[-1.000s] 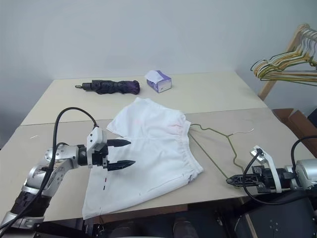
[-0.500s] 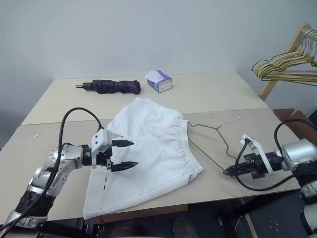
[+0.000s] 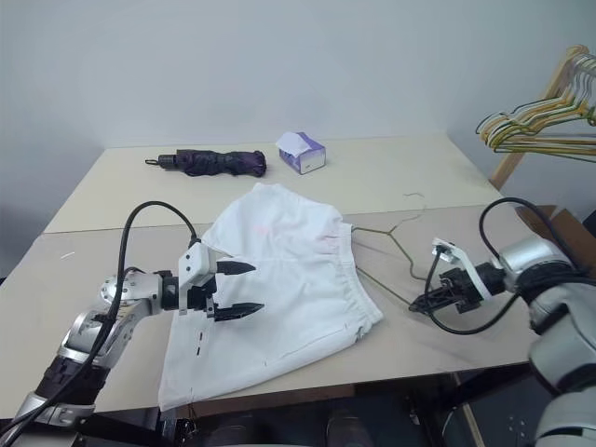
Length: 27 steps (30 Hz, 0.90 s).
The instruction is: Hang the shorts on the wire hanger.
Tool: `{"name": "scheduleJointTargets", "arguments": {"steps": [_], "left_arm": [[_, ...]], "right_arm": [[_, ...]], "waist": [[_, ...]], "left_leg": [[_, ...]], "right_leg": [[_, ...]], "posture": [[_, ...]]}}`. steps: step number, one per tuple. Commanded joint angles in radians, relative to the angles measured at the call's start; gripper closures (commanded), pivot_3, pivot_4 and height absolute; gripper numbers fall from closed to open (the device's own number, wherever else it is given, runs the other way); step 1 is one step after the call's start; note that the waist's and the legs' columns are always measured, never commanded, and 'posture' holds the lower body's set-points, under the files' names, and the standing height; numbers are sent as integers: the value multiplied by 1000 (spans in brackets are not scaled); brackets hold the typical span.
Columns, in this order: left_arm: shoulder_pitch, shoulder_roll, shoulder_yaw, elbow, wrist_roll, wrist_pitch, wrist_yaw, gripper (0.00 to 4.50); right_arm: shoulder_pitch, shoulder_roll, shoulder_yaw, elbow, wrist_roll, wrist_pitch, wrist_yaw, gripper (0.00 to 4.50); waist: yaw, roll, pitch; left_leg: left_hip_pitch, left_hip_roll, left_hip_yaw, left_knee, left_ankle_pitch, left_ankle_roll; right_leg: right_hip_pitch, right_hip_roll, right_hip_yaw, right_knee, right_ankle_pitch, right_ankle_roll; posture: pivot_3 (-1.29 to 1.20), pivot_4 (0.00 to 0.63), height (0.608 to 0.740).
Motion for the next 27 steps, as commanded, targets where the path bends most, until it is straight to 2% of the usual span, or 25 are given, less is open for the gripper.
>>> {"name": "scheduleJointTargets", "arguments": {"steps": [1, 4, 8, 11, 16, 19, 24, 27], "left_arm": [[5, 4, 17, -31, -21, -13, -8, 21], [17, -4, 23, -41, -29, -13, 2, 21], [3, -19, 18, -13, -4, -32, 35, 21], [-8, -22, 18, -4, -2, -38, 39, 21], [-16, -14, 31, 9, -8, -50, 30, 21], [-25, 4, 50, 11, -23, -54, 11, 21], [-66, 81, 125, -37, -106, -48, -82, 21], [-160, 110, 242, -80, -277, 20, -125, 21]], "right_arm": [[-49, 9, -19, 59, -10, -51, 58, 4500], [-56, 18, -3, 64, -25, -90, 58, 4500], [-104, 104, -139, 211, -128, -127, 58, 4500], [-111, 117, -255, 219, -162, -217, 58, 4500], [-9, 101, -464, 62, -196, -481, 50, 4500], [94, 112, -569, -94, -221, -606, -46, 4500], [227, 136, -625, -340, -342, -688, -226, 4500], [282, 136, -593, -433, -462, -746, -300, 4500]], "waist": [[11, 0, 0], [29, 1, 0], [33, 1, 0], [34, 1, 0], [34, 1, 0], [32, 1, 0], [21, 1, 0], [14, 1, 0]], "left_leg": [[0, 0, 0, 0, 0, 0], [-1, 0, -1, 0, 0, 0], [0, 0, 0, 0, 0, 0], [0, 0, 0, 1, 0, 0], [-1, 0, -1, 1, 0, 0], [-1, 0, -1, 1, 0, 0], [-1, 0, 0, 1, 0, 0], [-2, 1, 0, 1, 0, 0]], "right_leg": [[0, 0, 0, 0, 0, 0], [-1, 0, -1, 1, 0, 0], [-1, 0, -1, 1, 0, -1], [-1, 0, -1, 2, 0, -1], [-1, 0, -2, 2, 0, -1], [0, 0, -3, 2, 0, -1], [-1, 0, -2, 3, 0, -1], [-1, 0, -2, 2, 0, -1]], "posture": [[26, 0, 740], [30, 0, 740], [21, 0, 740], [18, 0, 740], [-5, 0, 740], [-22, 0, 740], [-49, 0, 740], [-56, 0, 740]]}}
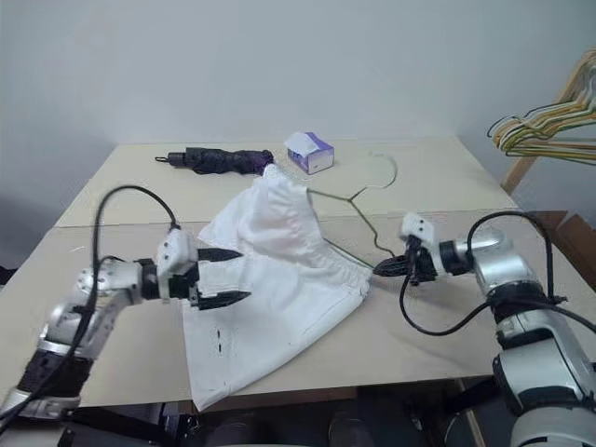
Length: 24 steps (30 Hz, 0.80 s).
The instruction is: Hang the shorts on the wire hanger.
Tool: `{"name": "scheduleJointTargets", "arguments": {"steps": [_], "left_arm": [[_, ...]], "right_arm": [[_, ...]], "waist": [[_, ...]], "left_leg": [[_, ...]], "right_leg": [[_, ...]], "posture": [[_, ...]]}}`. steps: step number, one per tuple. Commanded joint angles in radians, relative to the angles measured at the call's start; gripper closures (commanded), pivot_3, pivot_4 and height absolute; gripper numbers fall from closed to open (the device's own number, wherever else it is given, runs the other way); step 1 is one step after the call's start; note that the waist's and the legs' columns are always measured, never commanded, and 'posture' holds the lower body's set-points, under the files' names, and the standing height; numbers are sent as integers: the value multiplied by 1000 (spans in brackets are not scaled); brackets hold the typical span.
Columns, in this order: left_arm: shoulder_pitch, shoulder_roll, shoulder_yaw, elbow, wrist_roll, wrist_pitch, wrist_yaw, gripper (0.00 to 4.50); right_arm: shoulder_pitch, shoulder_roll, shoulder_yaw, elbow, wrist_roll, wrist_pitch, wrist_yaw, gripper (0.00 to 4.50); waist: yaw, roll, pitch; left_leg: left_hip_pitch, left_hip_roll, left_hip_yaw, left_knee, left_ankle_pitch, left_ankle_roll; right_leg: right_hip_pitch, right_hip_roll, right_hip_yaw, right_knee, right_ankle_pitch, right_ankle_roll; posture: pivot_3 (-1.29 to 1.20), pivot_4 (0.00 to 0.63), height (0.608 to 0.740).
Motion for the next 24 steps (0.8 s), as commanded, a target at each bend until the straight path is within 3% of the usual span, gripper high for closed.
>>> {"name": "scheduleJointTargets", "arguments": {"steps": [1, 5, 15, 19, 24], "left_arm": [[-129, 34, 147, -70, -187, 52, -45, 21], [-281, 49, 161, 80, -150, 0, -62, 21], [-575, 75, -108, 592, 150, -300, -430, 21], [-633, 62, -198, 728, 231, -426, -446, 21], [-678, 68, -276, 808, 229, -482, -446, 21]], "right_arm": [[18, 3, -3, -106, -128, -90, -88, 4500], [19, 42, 28, -118, -249, -157, -150, 4500], [-49, 148, 35, -213, -359, -80, -156, 4500], [-56, 174, 24, -265, -356, -14, -155, 4500], [-45, 176, 25, -314, -370, 41, -156, 4500]], "waist": [[-3, 0, 0], [-11, 0, 0], [-30, 0, 0], [-39, 0, 0], [-40, 0, 0]], "left_leg": [[0, 0, 0, 0, 0, 0], [1, 0, 0, 0, 0, 0], [0, 0, -1, 0, 0, 0], [-1, 0, -1, 0, 0, 0], [-1, 0, -1, 0, 0, 0]], "right_leg": [[0, 0, 0, 0, 0, 0], [1, 0, -1, 0, 0, 0], [1, 2, 0, -1, 0, 0], [1, 2, 0, -1, 0, 0], [0, 2, 0, 0, 0, 0]], "posture": [[-56, 0, 740], [-42, 0, 740], [-40, 0, 740], [-50, 0, 740], [-60, 0, 740]]}}
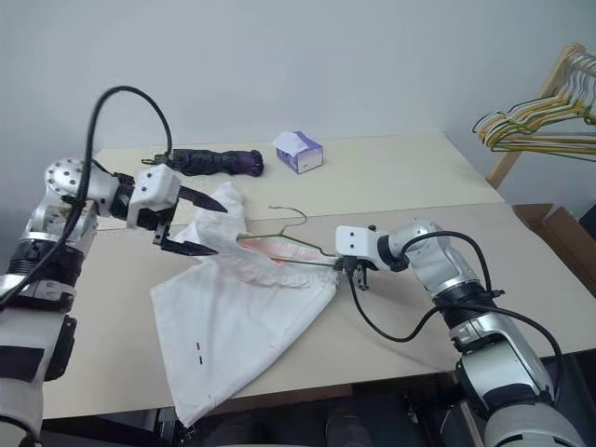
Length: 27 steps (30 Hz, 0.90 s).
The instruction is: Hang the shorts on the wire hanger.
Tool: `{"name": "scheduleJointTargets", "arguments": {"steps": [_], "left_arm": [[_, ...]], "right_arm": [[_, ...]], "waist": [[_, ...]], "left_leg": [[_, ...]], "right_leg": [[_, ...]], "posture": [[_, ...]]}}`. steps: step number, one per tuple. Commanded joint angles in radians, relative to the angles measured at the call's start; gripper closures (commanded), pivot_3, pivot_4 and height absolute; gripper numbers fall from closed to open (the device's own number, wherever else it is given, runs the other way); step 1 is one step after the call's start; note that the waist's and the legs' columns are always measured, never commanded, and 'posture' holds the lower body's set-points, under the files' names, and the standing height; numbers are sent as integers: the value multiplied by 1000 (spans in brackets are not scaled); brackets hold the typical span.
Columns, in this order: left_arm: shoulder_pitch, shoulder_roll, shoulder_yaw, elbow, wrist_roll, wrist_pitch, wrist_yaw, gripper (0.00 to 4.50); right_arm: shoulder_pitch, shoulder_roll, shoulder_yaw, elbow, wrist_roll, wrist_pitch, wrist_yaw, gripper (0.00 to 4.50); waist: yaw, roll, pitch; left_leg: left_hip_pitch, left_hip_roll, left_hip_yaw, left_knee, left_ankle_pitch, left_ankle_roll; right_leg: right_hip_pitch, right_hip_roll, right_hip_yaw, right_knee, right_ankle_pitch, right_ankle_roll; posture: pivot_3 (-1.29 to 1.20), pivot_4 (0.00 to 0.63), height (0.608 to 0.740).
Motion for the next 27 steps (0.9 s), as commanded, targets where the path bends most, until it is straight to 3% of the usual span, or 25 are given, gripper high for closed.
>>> {"name": "scheduleJointTargets", "arguments": {"steps": [1, 16, 19, 27], "left_arm": [[-60, 4, -20, 42, -21, -19, -4, 21], [-126, -70, -111, 199, 5, -25, -4, 21], [-136, -82, -120, 216, 7, -25, -4, 592], [-141, -105, -123, 247, 35, -38, -4, 3343]], "right_arm": [[-13, -5, -26, -70, 6, 42, 8, 4500], [-20, -14, -18, -190, 1, 215, 51, 4500], [-17, -14, -19, -205, 1, 227, 49, 4500], [-1, -21, -25, -250, 7, 247, 47, 4500]], "waist": [[0, 0, 0], [-2, 0, 0], [-4, 0, 0], [-19, 0, 0]], "left_leg": [[0, 0, 0, 0, 0, 0], [-2, 0, -1, 4, 0, 0], [-3, 0, -1, 4, 0, 0], [-7, 0, -1, 6, 0, 0]], "right_leg": [[0, 0, 0, 0, 0, 0], [-2, 0, 0, 5, -1, 1], [-4, 0, 0, 5, -1, 1], [-7, 0, 0, 7, -1, 1]], "posture": [[-61, 0, 740], [-85, 0, 740], [-91, 0, 740], [-105, 0, 740]]}}
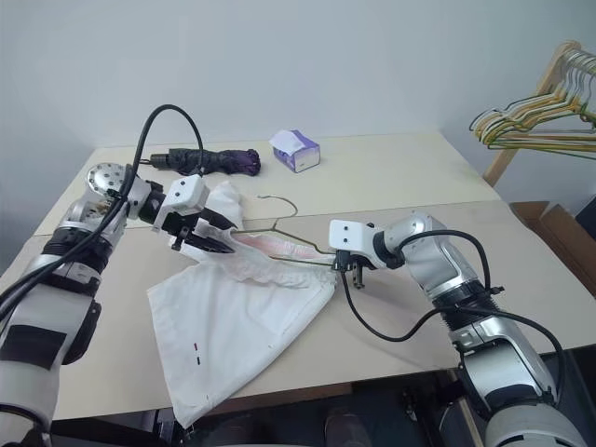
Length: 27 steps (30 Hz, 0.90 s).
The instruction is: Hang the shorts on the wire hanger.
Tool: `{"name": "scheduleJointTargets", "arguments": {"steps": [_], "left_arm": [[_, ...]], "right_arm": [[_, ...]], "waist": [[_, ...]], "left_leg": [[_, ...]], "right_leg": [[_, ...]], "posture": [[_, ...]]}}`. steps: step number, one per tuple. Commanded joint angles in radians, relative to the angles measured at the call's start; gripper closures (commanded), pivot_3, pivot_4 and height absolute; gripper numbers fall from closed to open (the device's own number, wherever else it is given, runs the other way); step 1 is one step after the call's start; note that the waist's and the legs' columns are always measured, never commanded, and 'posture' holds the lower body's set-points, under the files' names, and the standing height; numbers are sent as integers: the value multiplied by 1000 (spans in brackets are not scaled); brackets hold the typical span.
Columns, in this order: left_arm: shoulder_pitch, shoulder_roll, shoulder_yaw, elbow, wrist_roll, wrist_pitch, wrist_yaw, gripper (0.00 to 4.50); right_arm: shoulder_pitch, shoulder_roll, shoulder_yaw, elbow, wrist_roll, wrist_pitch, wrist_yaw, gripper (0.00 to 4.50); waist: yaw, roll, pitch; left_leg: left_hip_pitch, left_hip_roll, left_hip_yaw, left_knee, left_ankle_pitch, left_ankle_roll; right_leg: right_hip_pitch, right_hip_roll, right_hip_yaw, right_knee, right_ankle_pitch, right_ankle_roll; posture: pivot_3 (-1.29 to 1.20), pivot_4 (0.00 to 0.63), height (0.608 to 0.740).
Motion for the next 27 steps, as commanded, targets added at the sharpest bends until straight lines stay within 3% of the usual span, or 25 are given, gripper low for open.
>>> {"name": "scheduleJointTargets", "arguments": {"steps": [1, 4, 9, 14, 17, 22, 27], "left_arm": [[-30, -5, 6, 10, -2, -11, -3, 3686], [-32, -6, 8, 8, -10, -11, -3, 4497], [-42, -21, 50, 32, 60, -85, 58, 4497], [-52, -12, 90, 47, 105, -169, 104, 4497], [-55, -9, 124, 49, 106, -179, 115, 4500], [-59, -12, 167, 80, 114, -222, 130, 4500], [-71, -25, 200, 103, 127, -220, 157, 4500]], "right_arm": [[-9, -7, -28, -64, 12, 18, -6, 4500], [-3, -12, -32, -95, 22, 37, 3, 4500], [37, -9, -63, -113, 35, -77, -49, 4500], [22, 20, -138, -71, 36, -70, -170, 4500], [27, 1, -195, -77, 56, -62, -201, 3732], [-21, -20, -369, -82, 148, 29, -284, 2078], [-45, -88, -539, -119, 277, 229, -315, 382]], "waist": [[-6, 0, 0], [-11, 0, 0], [-12, 0, 0], [-14, 0, 0], [-14, 0, 0], [-12, 0, 0], [-8, 0, 0]], "left_leg": [[0, 0, 0, 0, 0, 0], [0, 0, -1, 0, 0, 0], [0, 0, -1, 0, 0, 0], [0, 0, -1, 1, 0, 0], [0, 0, -1, 0, 0, 0], [0, -1, -2, 1, 0, 0], [-1, -1, -3, 1, 0, 0]], "right_leg": [[0, 0, 0, 0, 0, 0], [0, 0, 0, 0, 0, 0], [0, 0, -1, 0, 0, 0], [0, 0, 0, 0, 0, 0], [0, 0, 0, 0, 0, 0], [0, -1, -1, 0, 0, 0], [1, -1, -1, 0, 0, 0]], "posture": [[-109, 0, 740], [-111, 0, 740], [-116, 0, 740], [-116, 0, 740], [-113, 0, 740], [-113, 0, 740], [-124, 0, 740]]}}
